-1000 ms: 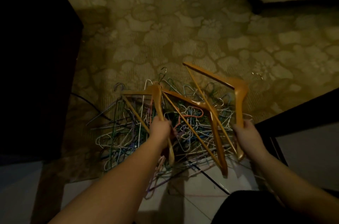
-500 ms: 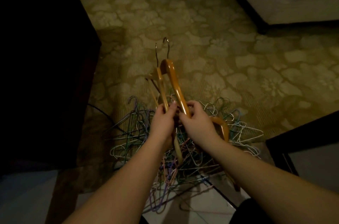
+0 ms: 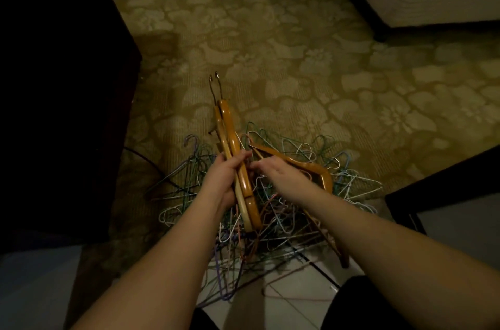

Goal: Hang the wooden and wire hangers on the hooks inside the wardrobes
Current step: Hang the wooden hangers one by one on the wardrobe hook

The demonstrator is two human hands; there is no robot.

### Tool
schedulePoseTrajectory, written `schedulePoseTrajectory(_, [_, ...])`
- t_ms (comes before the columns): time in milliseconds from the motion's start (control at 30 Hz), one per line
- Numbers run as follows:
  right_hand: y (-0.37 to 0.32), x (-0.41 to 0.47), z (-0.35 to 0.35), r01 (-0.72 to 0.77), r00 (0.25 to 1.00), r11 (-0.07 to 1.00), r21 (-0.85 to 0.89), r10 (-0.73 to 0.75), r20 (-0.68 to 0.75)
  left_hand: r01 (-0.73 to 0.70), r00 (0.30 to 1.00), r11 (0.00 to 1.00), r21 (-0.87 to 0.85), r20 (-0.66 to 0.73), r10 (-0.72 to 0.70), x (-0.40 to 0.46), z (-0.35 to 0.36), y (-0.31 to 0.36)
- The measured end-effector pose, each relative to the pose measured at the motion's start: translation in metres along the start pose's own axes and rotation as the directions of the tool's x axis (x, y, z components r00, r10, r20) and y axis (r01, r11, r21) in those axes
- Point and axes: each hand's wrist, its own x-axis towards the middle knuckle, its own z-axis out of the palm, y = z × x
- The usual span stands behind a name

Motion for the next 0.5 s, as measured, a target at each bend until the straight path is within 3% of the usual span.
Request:
schedulePoseTrajectory(100, [0.061,0.019,-0.031,-0.264,0.964,0.952,-0.153,0.263,-0.028,0.040,0.999,0.999,0.017,-0.027,-0.040,0.002,-0.010,-0.004])
schedulePoseTrajectory(200, [0.146,0.014,-0.040,-0.468,0.877,0.827,-0.313,0.478,-0.048,0.042,0.998,0.997,0.064,-0.045,-0.039,0.002,-0.019,-0.006])
schedulePoseTrajectory(400, [0.234,-0.007,-0.013,-0.742,0.668,0.664,-0.089,0.744,-0.023,0.051,0.997,0.987,0.154,-0.069,-0.041,-0.002,-0.034,-0.015])
schedulePoseTrajectory(500, [0.238,-0.010,-0.004,-0.775,0.630,0.628,-0.071,0.777,-0.009,0.052,0.996,0.985,0.165,-0.086,-0.038,-0.003,-0.036,-0.017])
